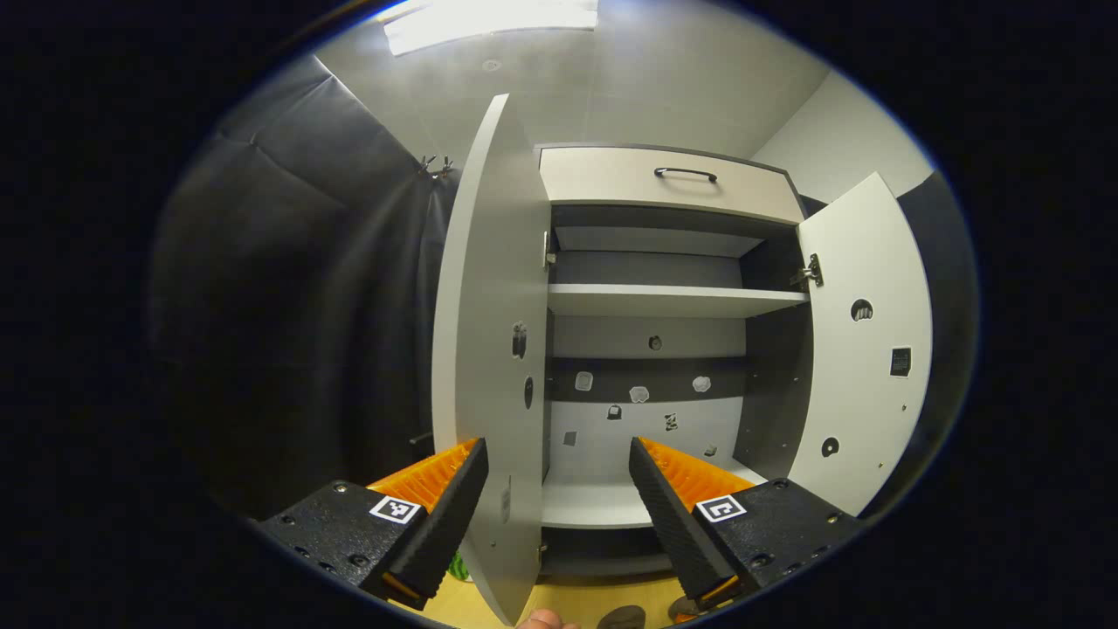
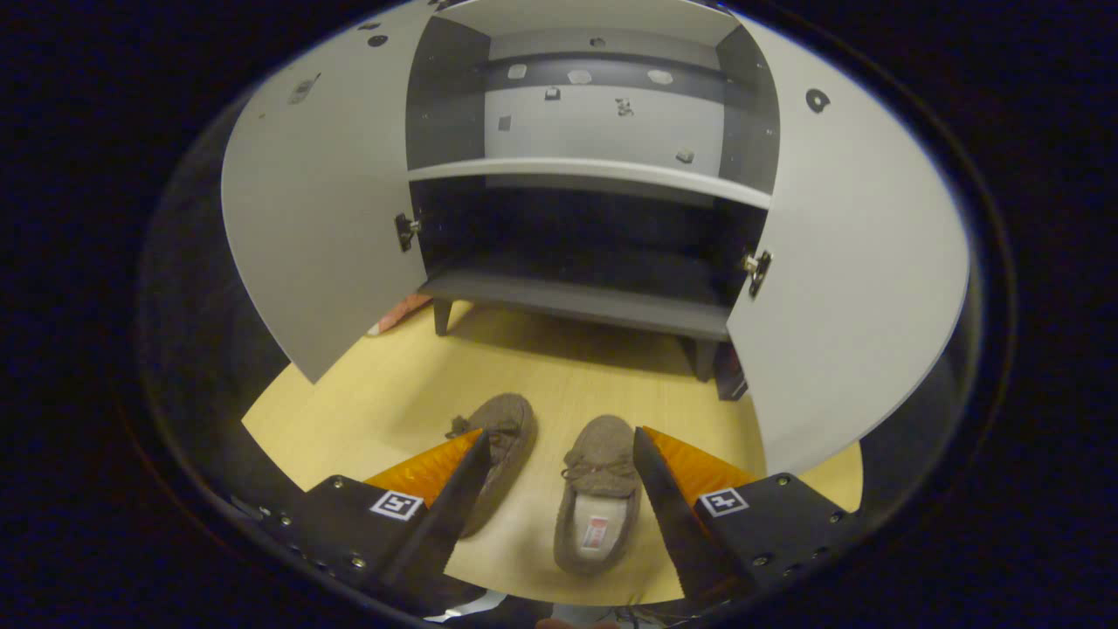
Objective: Grab one shoe with the right hand and put it into the shoe cabinet, grab the other shoe with the left hand and put it into the shoe cabinet; then close the right door with the right hand and the left door with the left hand.
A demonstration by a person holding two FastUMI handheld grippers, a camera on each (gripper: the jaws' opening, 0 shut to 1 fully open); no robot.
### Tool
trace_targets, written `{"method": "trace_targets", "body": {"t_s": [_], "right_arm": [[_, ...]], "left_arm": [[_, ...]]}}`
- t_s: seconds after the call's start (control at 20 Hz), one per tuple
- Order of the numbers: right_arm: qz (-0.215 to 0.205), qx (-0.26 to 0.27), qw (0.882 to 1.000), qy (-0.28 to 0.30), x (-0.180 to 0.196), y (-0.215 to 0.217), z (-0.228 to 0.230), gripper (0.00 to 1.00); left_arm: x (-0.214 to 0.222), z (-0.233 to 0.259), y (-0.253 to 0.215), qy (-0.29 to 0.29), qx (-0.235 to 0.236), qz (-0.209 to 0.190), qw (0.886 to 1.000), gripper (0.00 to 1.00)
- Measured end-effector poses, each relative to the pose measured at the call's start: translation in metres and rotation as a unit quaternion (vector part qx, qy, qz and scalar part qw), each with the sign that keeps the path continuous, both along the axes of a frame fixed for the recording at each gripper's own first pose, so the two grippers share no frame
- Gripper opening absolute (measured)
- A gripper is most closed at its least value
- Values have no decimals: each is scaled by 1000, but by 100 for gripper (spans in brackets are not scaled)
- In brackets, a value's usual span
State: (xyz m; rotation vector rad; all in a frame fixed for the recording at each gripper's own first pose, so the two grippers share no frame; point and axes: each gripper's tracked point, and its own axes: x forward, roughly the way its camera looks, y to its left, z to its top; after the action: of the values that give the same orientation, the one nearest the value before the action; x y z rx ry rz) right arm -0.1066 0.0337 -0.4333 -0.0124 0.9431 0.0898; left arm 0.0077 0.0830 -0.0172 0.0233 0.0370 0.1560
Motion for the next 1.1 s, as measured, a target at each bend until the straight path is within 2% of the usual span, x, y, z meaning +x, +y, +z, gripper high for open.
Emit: {"method": "trace_targets", "body": {"t_s": [0.2, 0.35, 0.65, 0.85, 1.0, 1.1], "right_arm": [[-8, 18, 997, 74, -36, 5, -54, 99], [-8, 16, 995, 99, -47, 5, -80, 98], [-3, -21, 995, 94, -22, 1, -120, 98], [4, -57, 992, 110, -12, -5, -146, 97], [9, -114, 988, 104, -9, -26, -154, 64], [16, -117, 988, 103, -10, -23, -154, 27]], "left_arm": [[-3, 0, 0, 3, 0, -2, 1000, 94], [-4, 0, 0, 4, 2, 0, 1000, 94], [-3, -3, 0, 8, 15, 5, 1000, 94], [-3, -1, 1, 6, 1, 4, 1000, 95], [-4, -1, 2, 8, -1, 3, 1000, 95], [-5, -2, 2, 8, -1, 3, 1000, 94]]}}
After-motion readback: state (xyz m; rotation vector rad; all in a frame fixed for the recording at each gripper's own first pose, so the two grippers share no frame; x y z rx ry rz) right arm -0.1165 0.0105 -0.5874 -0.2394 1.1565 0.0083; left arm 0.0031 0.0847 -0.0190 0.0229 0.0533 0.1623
